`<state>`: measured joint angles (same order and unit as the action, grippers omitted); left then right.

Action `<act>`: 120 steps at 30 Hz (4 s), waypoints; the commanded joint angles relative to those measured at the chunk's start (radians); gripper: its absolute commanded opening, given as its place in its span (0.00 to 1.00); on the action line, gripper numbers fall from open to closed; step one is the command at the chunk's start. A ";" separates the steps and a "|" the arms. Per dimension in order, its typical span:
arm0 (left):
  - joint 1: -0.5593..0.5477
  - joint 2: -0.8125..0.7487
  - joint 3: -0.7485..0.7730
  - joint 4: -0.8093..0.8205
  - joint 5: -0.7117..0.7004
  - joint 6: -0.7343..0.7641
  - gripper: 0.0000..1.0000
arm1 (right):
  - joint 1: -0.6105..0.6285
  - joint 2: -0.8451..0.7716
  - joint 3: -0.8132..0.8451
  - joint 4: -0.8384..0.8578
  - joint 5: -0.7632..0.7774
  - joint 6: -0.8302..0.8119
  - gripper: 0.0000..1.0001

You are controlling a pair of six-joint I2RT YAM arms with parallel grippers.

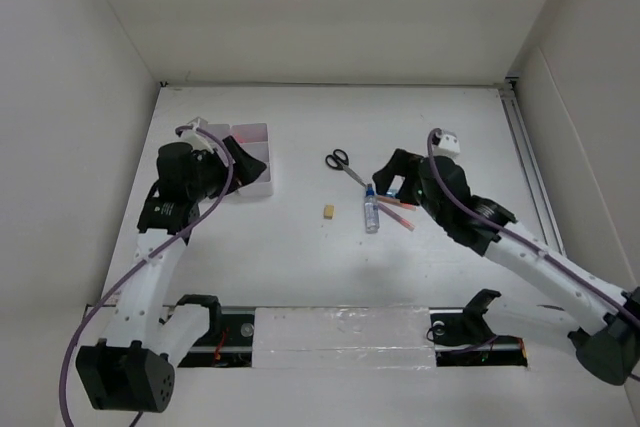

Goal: Sort the stationery into containers
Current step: Grab a piece of stationery with the left arm

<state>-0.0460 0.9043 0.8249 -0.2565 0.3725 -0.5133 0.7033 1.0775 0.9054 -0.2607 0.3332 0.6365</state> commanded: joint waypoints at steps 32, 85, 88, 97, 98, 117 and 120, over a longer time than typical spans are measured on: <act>-1.126 0.959 0.758 -0.176 -0.633 0.639 1.00 | 0.038 -0.614 0.328 -0.537 0.304 0.035 0.99; -1.020 1.332 0.967 -0.173 -0.164 0.923 0.81 | 0.065 -0.777 0.268 -0.457 0.064 -0.024 0.99; -1.011 1.343 0.976 -0.182 -0.153 0.923 0.81 | 0.065 -0.786 0.259 -0.448 0.049 -0.024 0.99; -1.002 1.352 0.985 -0.173 -0.133 0.923 0.81 | 0.065 -0.804 0.259 -0.448 0.030 -0.034 0.98; -1.002 1.361 0.985 -0.173 -0.133 0.923 0.81 | 0.065 -0.804 0.259 -0.448 0.030 -0.043 0.98; -1.045 1.171 0.967 -0.027 -0.308 0.719 0.83 | 0.065 -0.804 0.240 -0.430 0.003 -0.052 0.98; -1.045 1.185 1.008 -0.015 -0.421 0.596 0.85 | 0.065 -0.804 0.240 -0.430 0.003 -0.052 0.96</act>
<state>-1.0893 2.1502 1.7832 -0.3298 0.0757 0.2142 0.7609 0.2813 1.1446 -0.7406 0.3534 0.5980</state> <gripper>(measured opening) 0.844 0.969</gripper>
